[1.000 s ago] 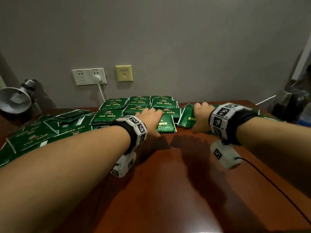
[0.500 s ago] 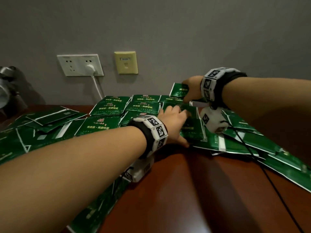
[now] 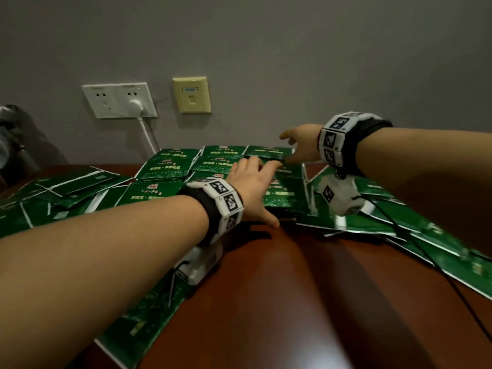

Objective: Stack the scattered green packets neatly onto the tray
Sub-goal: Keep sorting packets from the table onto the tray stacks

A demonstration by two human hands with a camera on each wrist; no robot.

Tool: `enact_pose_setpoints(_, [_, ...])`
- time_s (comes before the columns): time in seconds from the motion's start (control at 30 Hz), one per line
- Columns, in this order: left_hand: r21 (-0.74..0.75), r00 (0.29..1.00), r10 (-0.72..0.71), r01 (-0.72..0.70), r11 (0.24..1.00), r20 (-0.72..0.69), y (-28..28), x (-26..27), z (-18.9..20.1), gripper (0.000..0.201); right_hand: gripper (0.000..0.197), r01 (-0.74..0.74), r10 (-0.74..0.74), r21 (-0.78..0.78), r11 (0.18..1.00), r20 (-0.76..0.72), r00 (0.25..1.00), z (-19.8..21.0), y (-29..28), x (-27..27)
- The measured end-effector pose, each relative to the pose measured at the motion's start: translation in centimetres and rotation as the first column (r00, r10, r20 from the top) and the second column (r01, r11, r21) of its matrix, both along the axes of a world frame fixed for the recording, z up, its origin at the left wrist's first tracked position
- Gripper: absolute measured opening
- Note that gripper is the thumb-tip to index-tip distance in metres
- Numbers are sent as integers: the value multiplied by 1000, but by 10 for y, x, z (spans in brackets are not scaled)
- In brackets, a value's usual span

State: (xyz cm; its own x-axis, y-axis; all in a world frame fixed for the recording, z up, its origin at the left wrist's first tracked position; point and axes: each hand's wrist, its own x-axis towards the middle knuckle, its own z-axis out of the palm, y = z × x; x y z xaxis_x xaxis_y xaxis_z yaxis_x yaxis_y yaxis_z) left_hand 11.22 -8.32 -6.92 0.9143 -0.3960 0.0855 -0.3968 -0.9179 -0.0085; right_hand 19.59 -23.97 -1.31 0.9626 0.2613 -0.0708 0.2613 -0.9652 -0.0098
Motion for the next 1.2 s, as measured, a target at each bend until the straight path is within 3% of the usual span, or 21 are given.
enact_pose_setpoints(0.1, [34,999,17,-18,999,44,-15,-26,10,114,76,62,-63,-28,998,-37,997,-1,-36,-49])
enact_pose_setpoints(0.2, [46,999,-20,18,999,43,-43,-59,14,93,76,131,-137,-86,988,-65,988,-3,-78,-106])
enact_pose_setpoints(0.37, [71,966,-202,216,974,-162,-115,-114,-4,69,69,279,-295,-187,942,-64,953,-12,-149,-200])
enact_pose_setpoints(0.53, [28,926,-268,286,958,-267,-176,-159,-31,78,61,425,-460,-229,876,-129,879,-37,-213,-272])
enact_pose_setpoints(0.7, [83,944,-207,235,968,-256,-222,-161,-42,92,90,569,-595,-198,798,-106,797,-61,-256,-318])
enact_pose_setpoints(0.83, [108,939,-197,236,966,-283,-252,-153,-48,91,96,513,-562,-239,824,-233,794,-77,-268,-333])
enact_pose_setpoints(0.97, [187,930,-188,255,949,-316,-266,-143,-50,82,99,441,-518,-319,839,-219,827,-82,-277,-327])
enact_pose_setpoints(1.2, [214,922,-196,277,937,-335,-258,-148,-38,84,89,365,-426,-255,895,-247,870,-77,-276,-335])
